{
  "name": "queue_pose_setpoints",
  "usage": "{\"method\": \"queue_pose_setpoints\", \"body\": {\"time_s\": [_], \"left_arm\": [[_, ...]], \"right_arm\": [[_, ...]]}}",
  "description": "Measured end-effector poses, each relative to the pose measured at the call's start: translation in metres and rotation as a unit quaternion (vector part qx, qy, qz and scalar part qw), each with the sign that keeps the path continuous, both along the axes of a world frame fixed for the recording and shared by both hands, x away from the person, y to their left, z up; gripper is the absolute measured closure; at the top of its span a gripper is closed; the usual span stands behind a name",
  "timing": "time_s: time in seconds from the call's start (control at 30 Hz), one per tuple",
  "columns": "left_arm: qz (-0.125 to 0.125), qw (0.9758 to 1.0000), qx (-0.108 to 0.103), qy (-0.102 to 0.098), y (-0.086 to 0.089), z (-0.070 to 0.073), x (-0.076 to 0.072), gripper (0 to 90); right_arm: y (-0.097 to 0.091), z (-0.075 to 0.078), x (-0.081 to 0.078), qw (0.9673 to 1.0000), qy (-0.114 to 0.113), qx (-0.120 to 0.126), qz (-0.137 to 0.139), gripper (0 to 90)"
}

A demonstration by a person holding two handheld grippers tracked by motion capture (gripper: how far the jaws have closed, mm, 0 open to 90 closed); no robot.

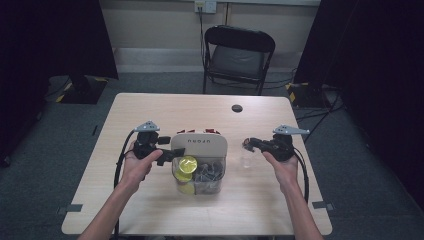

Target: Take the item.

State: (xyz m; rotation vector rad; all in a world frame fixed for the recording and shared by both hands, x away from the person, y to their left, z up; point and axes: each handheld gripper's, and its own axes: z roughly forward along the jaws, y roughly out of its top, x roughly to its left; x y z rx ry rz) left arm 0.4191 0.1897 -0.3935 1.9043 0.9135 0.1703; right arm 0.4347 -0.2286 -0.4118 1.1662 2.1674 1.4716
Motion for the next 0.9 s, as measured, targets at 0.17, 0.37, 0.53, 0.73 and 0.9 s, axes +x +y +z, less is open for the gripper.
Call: {"method": "queue_pose_setpoints", "body": {"time_s": [0.17, 0.37, 0.53, 0.73, 0.9], "left_arm": [[0.0, 1.0, -0.001, -0.001, -0.0002, 0.0, -0.0002, 15.3], [0.001, 1.0, -0.004, -0.002, -0.0008, 0.0001, -0.0005, 15.4], [0.0, 1.0, -0.003, -0.002, -0.0005, 0.0001, -0.0002, 15.4], [0.0, 1.0, -0.004, -0.002, -0.0007, 0.0002, -0.0004, 15.4], [0.0, 1.0, -0.002, -0.002, -0.0005, 0.0002, -0.0003, 15.5]], "right_arm": [[-0.0003, -0.0005, 0.0001, 1.0, -0.001, -0.001, -0.001, 89.0], [-0.0008, -0.0004, -0.0004, 1.0, -0.002, 0.0, -0.004, 86.1], [-0.0016, -0.0003, -0.0005, 1.0, -0.001, 0.001, -0.004, 82.8], [-0.0012, 0.0009, -0.0016, 1.0, -0.001, 0.005, -0.002, 80.8], [-0.0018, 0.0034, -0.0057, 1.0, -0.002, 0.008, 0.001, 79.6]]}}
